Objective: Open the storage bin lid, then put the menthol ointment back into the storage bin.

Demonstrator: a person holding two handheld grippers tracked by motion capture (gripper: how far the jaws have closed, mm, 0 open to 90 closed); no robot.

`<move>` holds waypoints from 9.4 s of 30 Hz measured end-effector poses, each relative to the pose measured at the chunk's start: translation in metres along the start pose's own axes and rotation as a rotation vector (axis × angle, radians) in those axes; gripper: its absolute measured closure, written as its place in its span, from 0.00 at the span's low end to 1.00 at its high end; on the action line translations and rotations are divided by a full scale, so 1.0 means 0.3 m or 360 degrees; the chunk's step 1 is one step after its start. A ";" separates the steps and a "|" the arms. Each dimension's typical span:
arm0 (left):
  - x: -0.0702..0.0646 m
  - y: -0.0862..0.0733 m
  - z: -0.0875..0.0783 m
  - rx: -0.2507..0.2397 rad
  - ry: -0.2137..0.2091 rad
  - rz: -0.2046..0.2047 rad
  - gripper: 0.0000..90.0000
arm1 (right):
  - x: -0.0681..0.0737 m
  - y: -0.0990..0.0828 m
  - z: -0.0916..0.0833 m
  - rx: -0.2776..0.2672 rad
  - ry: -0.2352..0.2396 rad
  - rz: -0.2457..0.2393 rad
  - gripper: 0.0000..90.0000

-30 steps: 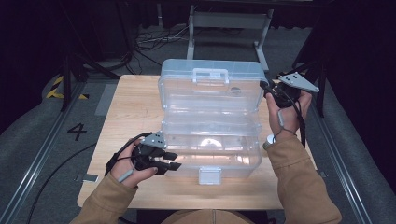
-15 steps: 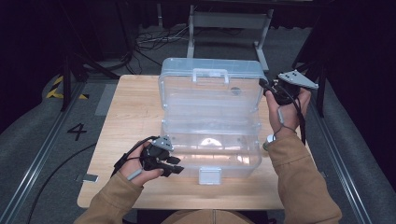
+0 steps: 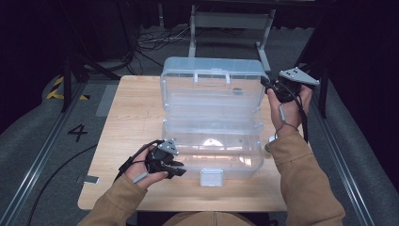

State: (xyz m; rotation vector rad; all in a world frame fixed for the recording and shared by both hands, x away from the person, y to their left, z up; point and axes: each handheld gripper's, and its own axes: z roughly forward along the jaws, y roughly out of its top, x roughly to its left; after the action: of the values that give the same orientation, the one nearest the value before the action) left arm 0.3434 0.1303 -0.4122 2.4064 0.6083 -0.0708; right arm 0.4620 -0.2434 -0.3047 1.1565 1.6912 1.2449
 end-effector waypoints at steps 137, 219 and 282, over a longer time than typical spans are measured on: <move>-0.010 0.001 0.012 0.0044 0.0060 -0.0042 0.79 | -0.207 -0.195 0.511 0.0463 0.0168 0.0576 0.93; 0.253 -0.115 -0.315 -0.0424 0.0510 -0.0483 0.47 | -0.231 -0.224 -0.215 0.0429 0.0439 -0.0016 0.48; 0.280 -0.137 -0.280 -0.0311 0.0511 -0.0509 0.45 | -0.203 -0.422 -0.057 0.1292 0.0438 -0.0149 0.41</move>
State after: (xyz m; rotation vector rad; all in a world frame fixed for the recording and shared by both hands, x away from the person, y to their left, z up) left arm 0.3916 0.2436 -0.3864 2.1271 1.0927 0.2342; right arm 0.4363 -0.3223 -0.4195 1.3602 2.5494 0.6681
